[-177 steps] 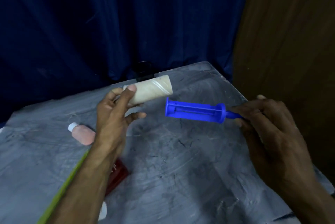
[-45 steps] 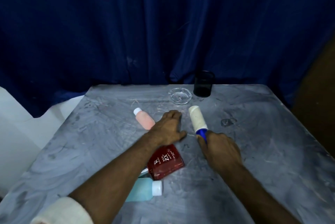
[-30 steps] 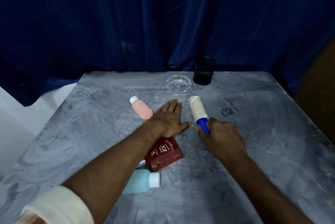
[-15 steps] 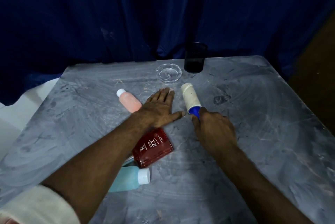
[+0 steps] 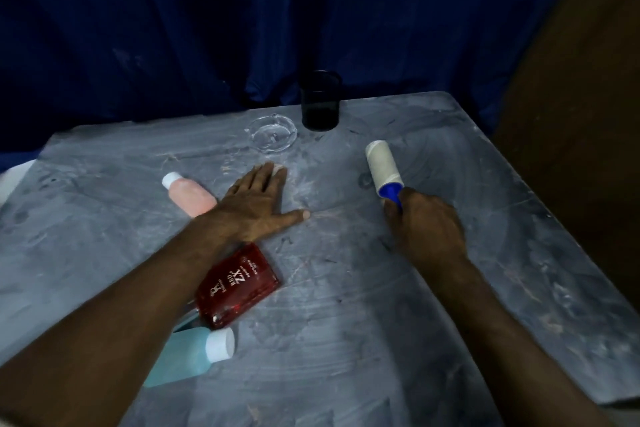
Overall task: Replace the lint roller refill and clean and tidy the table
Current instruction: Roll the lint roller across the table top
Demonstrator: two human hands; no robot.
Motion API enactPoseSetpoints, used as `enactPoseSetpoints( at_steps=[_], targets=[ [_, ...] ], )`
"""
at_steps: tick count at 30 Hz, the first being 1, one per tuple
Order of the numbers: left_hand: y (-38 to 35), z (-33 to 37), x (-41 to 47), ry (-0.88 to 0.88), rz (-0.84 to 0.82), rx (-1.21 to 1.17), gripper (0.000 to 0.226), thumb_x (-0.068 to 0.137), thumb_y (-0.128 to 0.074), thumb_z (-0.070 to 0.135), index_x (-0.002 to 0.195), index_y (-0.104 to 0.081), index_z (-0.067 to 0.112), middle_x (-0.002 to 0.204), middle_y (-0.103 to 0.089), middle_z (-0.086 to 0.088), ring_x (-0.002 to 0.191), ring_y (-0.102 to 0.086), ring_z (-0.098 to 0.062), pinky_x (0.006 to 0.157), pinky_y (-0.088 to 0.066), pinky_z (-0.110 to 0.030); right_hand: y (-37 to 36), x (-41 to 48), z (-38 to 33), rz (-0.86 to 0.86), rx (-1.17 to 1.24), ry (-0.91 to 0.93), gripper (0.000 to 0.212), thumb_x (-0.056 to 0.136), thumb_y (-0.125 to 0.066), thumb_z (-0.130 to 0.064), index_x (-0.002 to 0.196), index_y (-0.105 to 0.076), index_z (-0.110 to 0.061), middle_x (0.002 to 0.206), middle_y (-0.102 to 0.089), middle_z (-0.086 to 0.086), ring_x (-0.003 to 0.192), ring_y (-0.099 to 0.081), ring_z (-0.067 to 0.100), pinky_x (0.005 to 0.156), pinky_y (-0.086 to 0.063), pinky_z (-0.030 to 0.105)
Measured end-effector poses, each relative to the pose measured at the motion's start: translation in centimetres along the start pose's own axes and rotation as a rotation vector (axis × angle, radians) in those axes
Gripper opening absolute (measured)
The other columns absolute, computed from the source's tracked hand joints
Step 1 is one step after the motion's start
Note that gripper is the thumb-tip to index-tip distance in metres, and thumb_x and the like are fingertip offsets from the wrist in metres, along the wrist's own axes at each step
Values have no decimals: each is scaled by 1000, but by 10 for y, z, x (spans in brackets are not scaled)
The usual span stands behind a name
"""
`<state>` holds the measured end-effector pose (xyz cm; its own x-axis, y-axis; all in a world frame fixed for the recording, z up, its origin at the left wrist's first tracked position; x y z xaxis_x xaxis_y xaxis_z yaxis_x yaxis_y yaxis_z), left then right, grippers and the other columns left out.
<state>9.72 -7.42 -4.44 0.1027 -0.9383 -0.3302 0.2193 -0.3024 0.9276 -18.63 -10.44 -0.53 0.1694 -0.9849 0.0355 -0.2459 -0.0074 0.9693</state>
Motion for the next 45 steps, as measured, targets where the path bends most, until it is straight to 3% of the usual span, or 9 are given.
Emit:
enactPoseSetpoints(
  at_steps=[7,13,18,23,27,31,38,45],
  targets=[
    [-2,-1,4,-2,-6,15,128,65,-15,107,167,16,36,176,22,6,163,18,-19,132,1,-44,12,12,55,39,15,-148,47,105,-45,-52,124,-62,-13,113,-70,12,100,-67,28,80,-49,36],
    [0,1,0,-2,-11,32,121,72,-20,100,167,17,35,176,23,5,163,19,-20,133,-1,-47,34,8,101,43,8,-212,40,105,-49,-46,116,-64,-11,107,-70,13,97,-66,29,86,-55,45],
    [0,0,-1,-13,-10,21,131,62,-11,108,167,17,35,176,23,5,163,19,-20,133,-2,-49,46,6,126,17,-29,-283,43,106,-45,-47,120,-63,-10,111,-67,16,102,-65,33,89,-53,45],
    [-1,0,0,-18,-6,9,140,52,-4,113,166,19,36,176,25,6,163,19,-21,132,-3,-52,51,3,145,48,-78,-366,44,105,-44,-49,116,-63,-10,98,-63,13,87,-60,31,76,-48,39],
    [-1,0,0,-22,0,12,133,60,-8,110,166,19,35,176,24,5,163,19,-21,132,-1,-49,49,2,145,48,-108,-345,44,106,-43,-47,115,-62,-9,94,-61,11,82,-58,28,72,-45,37],
    [0,3,-3,-16,5,13,121,71,-19,100,166,18,34,176,24,4,163,19,-20,131,0,-48,47,4,130,37,-139,-295,45,107,-40,-46,120,-62,-9,105,-68,15,91,-63,31,76,-47,38],
    [5,10,-9,-22,-11,10,120,73,-20,95,167,18,31,175,25,2,163,20,-21,131,1,-47,37,8,104,-11,-122,-214,41,108,-41,-41,126,-59,-9,115,-67,15,102,-64,30,91,-50,42],
    [1,2,-3,-28,0,17,126,68,-17,103,167,17,33,176,24,4,163,19,-20,131,1,-46,16,16,67,0,-132,-122,43,107,-43,-46,129,-58,-13,114,-69,12,100,-67,26,88,-53,40]
  ],
)
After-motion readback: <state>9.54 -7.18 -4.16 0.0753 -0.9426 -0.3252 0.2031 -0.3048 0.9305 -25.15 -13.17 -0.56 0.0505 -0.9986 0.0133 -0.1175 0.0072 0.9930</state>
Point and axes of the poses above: each hand's wrist, its own x-axis towards the middle knuckle, its own y-axis out of the back of the hand, z = x × y, the point moved 2 cm from there along x, towards the middle knuckle
